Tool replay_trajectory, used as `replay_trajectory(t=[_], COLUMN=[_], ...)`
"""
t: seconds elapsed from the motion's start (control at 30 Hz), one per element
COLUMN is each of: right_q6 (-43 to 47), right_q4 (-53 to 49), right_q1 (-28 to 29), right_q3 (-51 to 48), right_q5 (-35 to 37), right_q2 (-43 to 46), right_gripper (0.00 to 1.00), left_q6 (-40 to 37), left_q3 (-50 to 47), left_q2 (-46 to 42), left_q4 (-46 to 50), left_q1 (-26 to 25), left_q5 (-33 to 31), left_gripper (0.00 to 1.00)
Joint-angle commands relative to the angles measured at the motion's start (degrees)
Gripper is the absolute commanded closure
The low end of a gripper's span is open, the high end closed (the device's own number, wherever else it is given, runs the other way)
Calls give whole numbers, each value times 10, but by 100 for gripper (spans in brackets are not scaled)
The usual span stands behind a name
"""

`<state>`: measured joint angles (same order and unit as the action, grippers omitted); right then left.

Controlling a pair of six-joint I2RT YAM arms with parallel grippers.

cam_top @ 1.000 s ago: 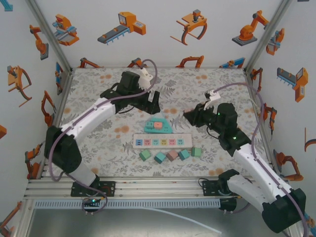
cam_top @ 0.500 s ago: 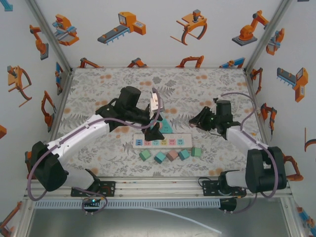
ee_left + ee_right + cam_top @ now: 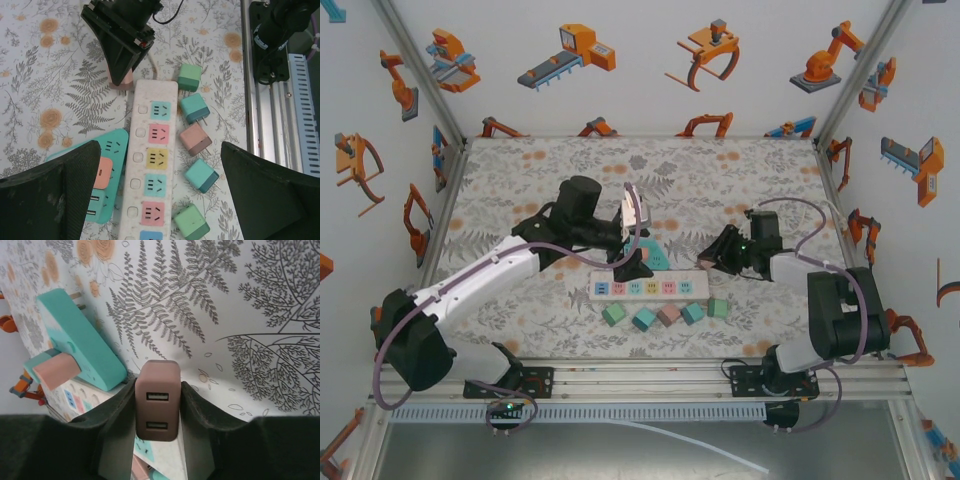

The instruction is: Pull the plug off the socket

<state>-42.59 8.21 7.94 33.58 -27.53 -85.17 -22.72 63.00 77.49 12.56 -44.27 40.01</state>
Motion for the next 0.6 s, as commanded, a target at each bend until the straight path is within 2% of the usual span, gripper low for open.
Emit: replay_trajectory(t=[0.0,0.3,0.4,0.47,0.57], right_q6=[16,38,52,67,117], right_q4=[-11,-90,-103,-101,-105], right_q1=[-4,-3,-3,2,31], right_q3=[-8,0,11,19,43], right_q5=[25,77,71,54,53], right_q2=[3,90,149,184,236], right_gripper=[53,45,38,38,38], left_q6=[-2,0,13,25,83], left_q3=[-16,-46,-58,-54,-43], left_q2=[-21,-43,-47,-41,-21], left_q4=[-40,-86,-110,-110,-123], left_q1=[0,2,4,7,27], left_q5=[-2,-43,-83,-119,-154], left_gripper=[3,3,3,3,3])
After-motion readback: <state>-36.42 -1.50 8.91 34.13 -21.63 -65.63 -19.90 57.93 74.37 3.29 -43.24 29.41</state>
